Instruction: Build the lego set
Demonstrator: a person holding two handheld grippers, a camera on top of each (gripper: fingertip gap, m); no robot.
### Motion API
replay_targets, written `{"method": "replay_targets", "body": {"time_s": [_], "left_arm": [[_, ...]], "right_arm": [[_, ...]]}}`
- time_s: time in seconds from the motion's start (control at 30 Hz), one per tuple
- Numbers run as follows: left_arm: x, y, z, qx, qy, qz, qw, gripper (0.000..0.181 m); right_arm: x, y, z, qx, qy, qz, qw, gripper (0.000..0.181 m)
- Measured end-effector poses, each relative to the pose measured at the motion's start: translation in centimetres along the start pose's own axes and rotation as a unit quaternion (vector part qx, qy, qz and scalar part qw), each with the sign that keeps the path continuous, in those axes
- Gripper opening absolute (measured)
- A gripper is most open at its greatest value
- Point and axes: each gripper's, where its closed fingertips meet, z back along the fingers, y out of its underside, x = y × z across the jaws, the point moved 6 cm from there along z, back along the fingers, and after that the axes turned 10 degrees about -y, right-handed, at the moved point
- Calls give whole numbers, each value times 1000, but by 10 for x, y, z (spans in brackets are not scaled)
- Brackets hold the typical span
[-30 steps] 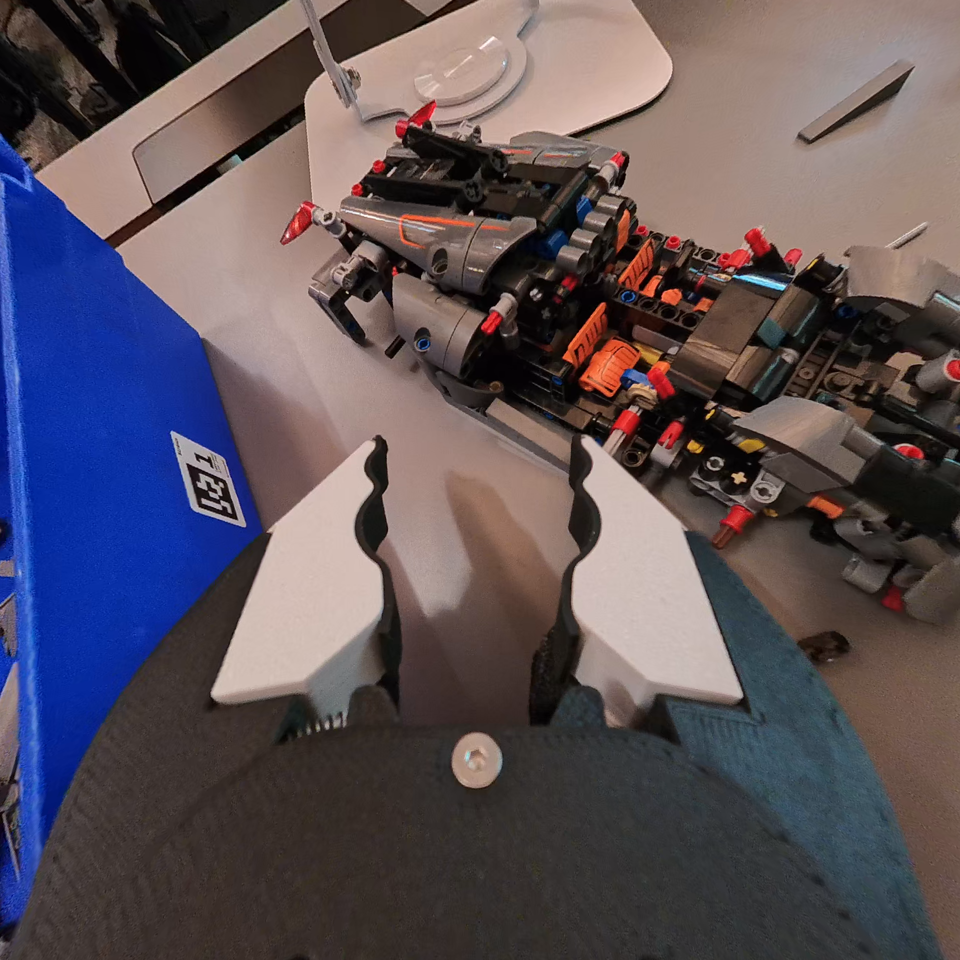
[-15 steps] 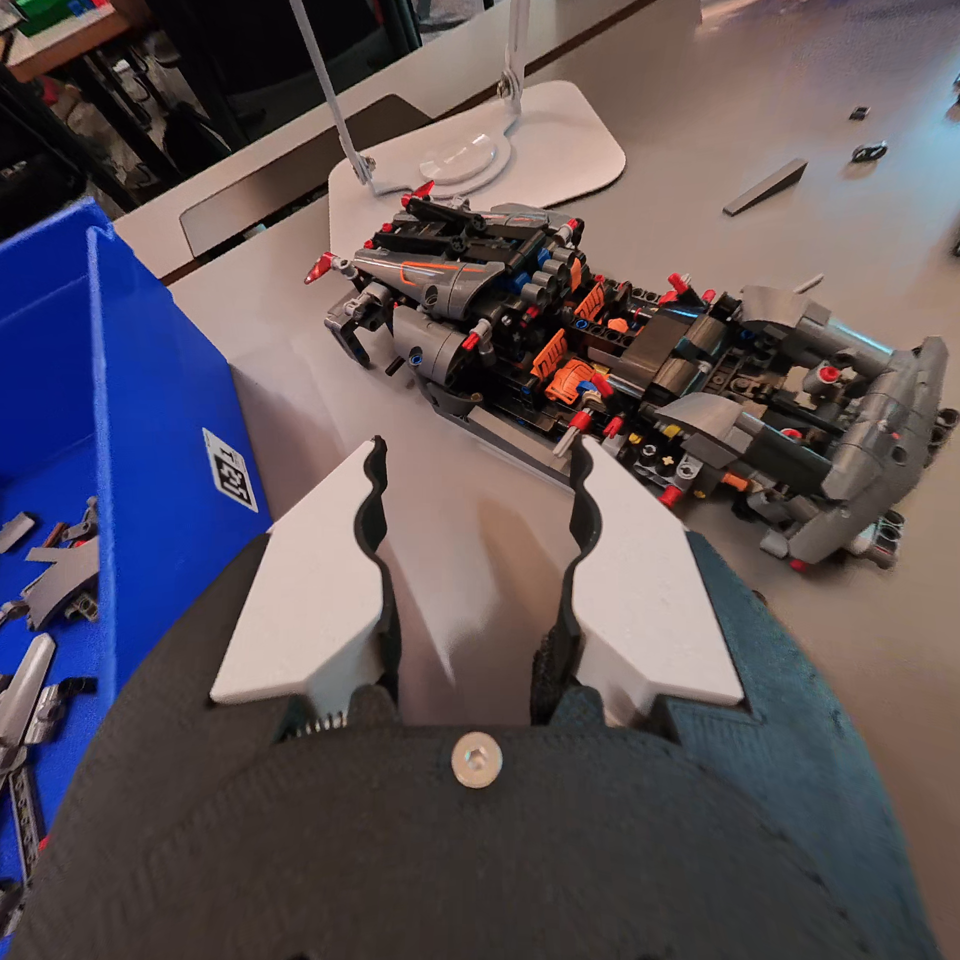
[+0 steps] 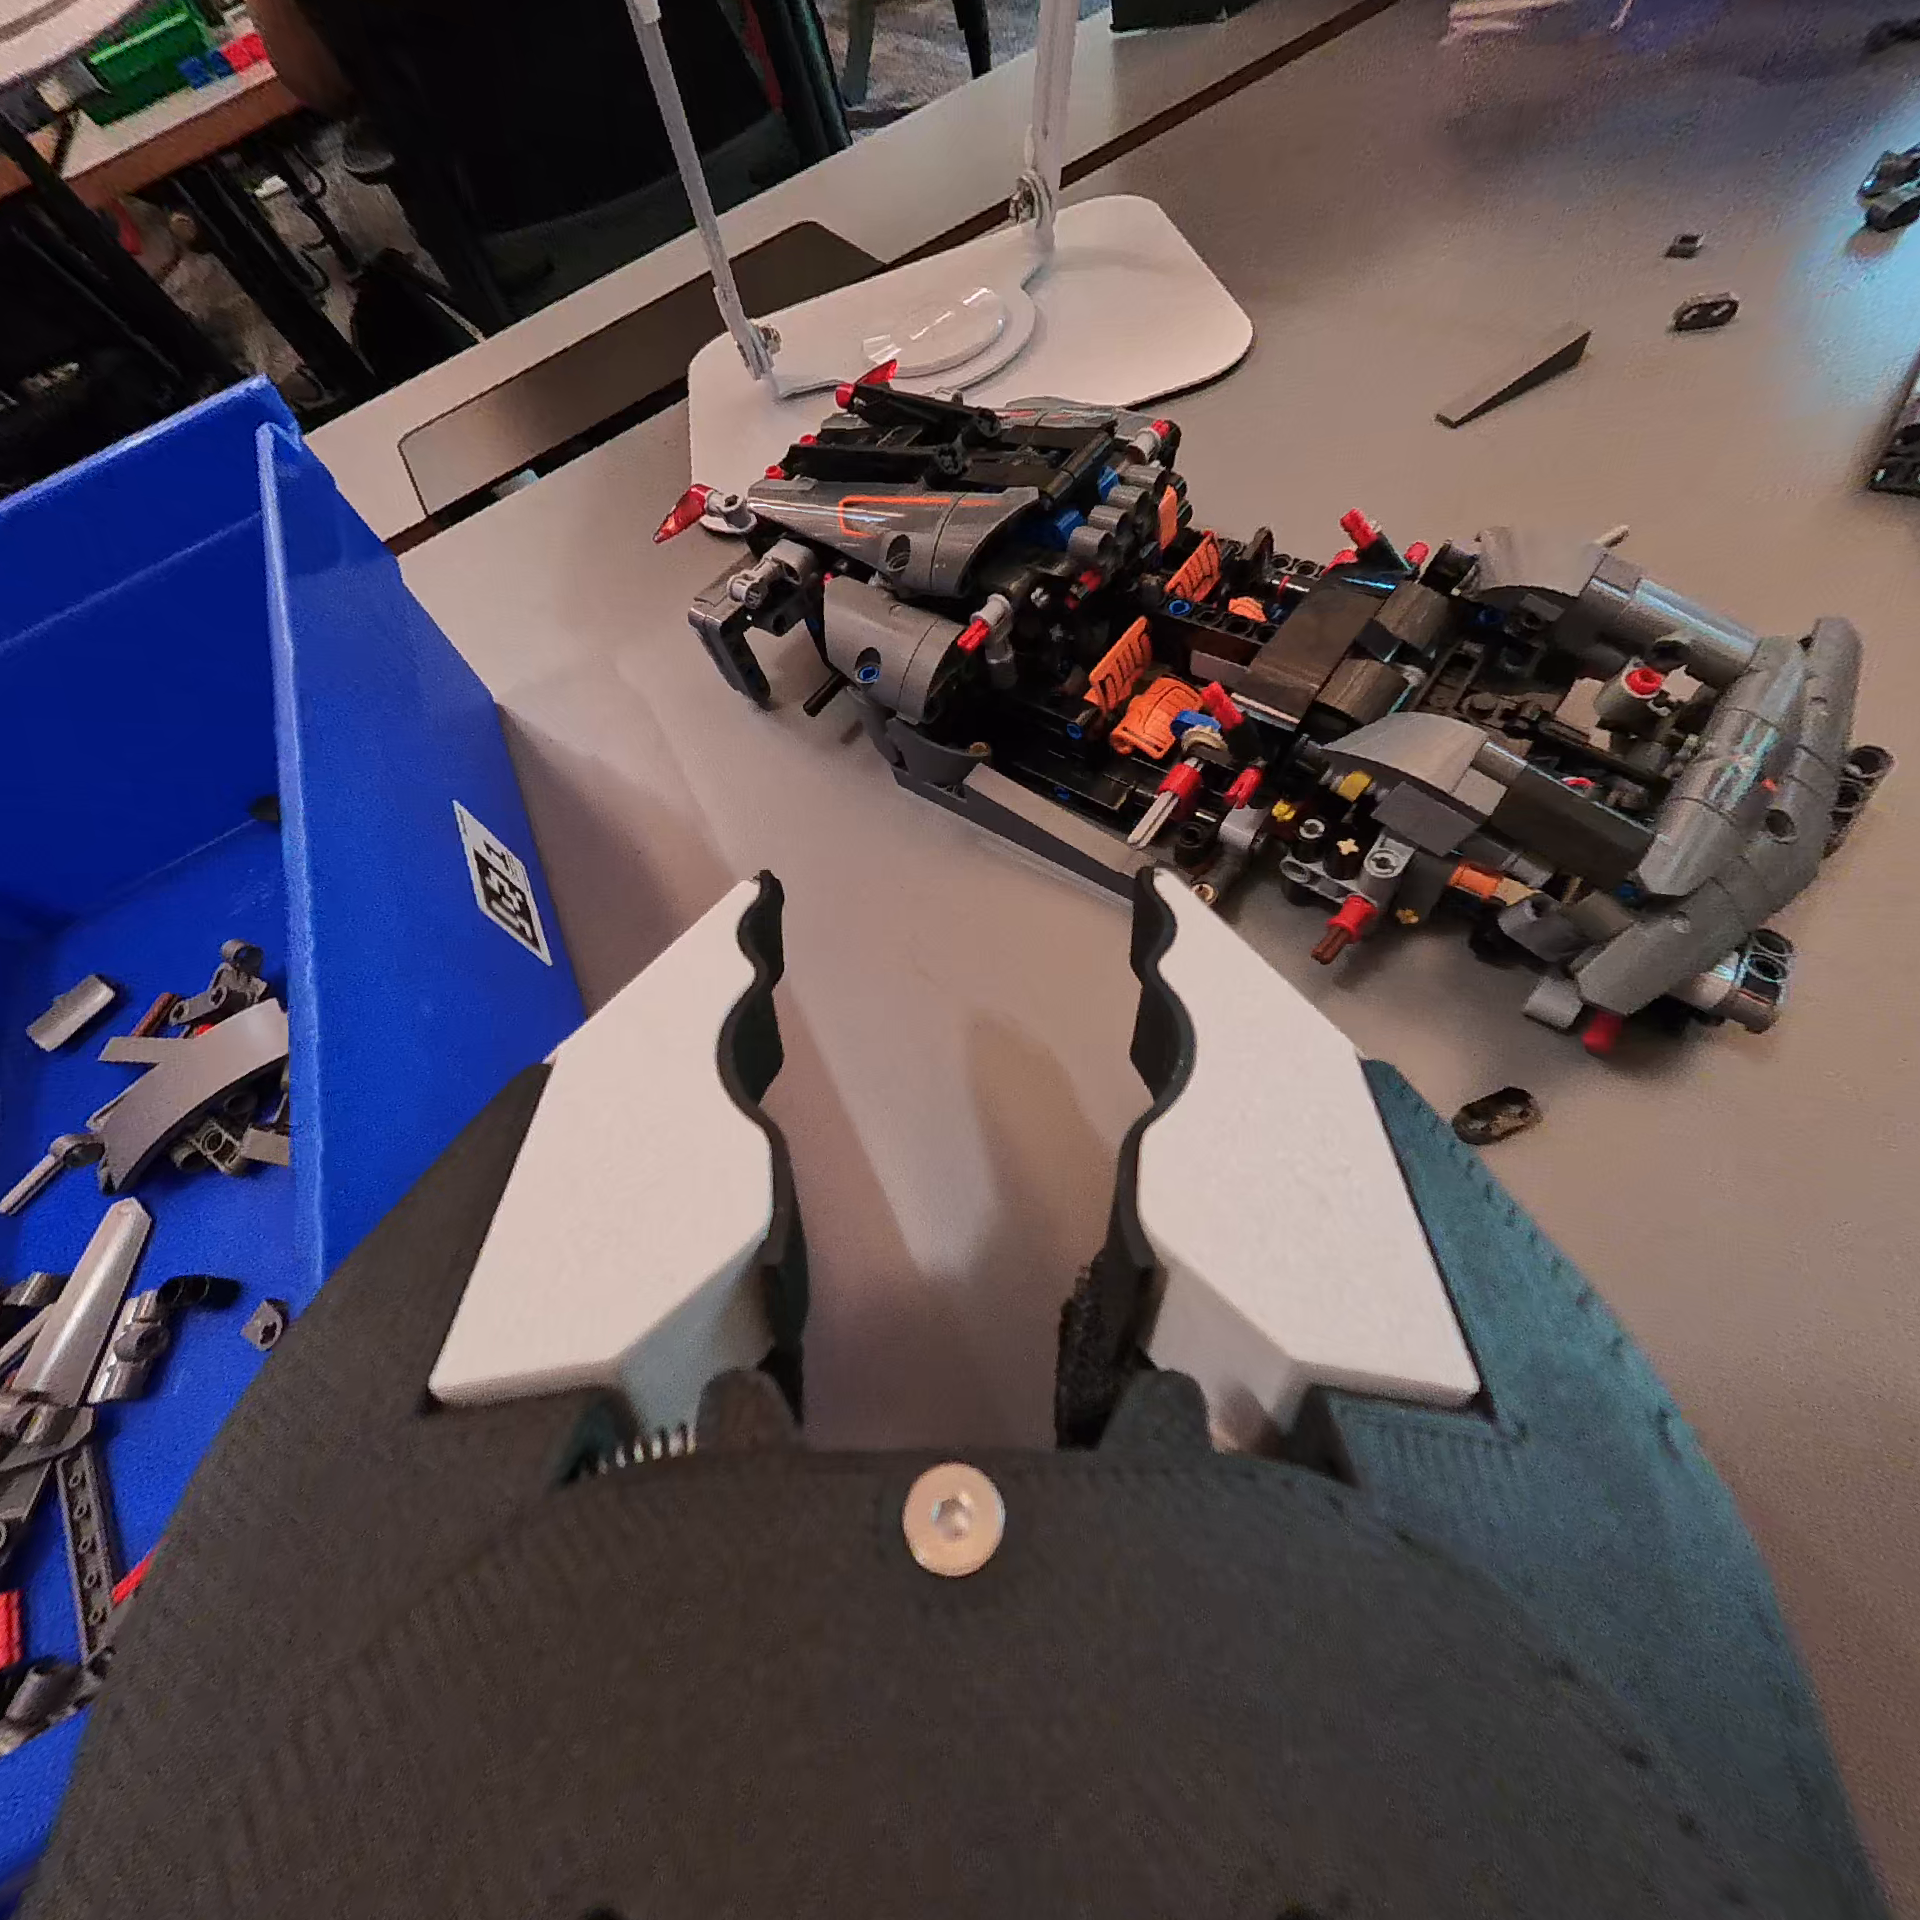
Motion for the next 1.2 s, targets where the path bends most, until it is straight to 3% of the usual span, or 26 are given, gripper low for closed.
{"method": "replay_targets", "body": {"time_s": [0.07,0.1,0.13,0.17,0.3,0.37,0.47,0.53,0.6,0.7,0.83,0.97,1.07,1.2], "left_arm": [[-1,1,-1,-2,2,-1,1000,65],[-2,1,-1,-3,4,0,1000,65],[-3,2,-2,-5,5,2,1000,65],[-4,3,-3,-6,7,4,1000,65],[-7,5,-7,-12,12,9,1000,65],[-7,5,-7,-15,11,9,1000,65],[-5,5,-4,-21,9,10,1000,64],[-5,5,-3,-25,10,12,1000,63],[-4,5,-2,-28,12,14,999,63],[-4,5,-2,-32,11,13,999,63],[-3,5,-2,-35,11,11,999,61],[-3,4,-1,-38,8,8,999,61],[-4,4,0,-41,4,6,999,61],[-4,4,1,-45,3,2,999,61]], "right_arm": [[-3,-9,31,-51,17,-6,999,0],[-5,-11,43,-72,25,-18,997,18],[-11,-10,49,-76,40,-41,996,57],[-14,-4,48,-55,43,-63,996,79],[-14,22,13,9,78,-80,994,81],[-22,34,-4,29,118,-93,988,80],[-27,37,-14,15,100,-141,985,70],[-28,36,-19,-11,55,-160,986,27],[-35,38,-20,-37,53,-172,983,0],[-27,36,-17,-26,33,-159,986,0],[-10,13,21,-81,23,-123,989,0],[-8,-26,94,-137,66,-62,986,0],[-54,-38,148,-157,136,-67,976,0],[-142,-11,148,-104,158,-146,971,0]]}}
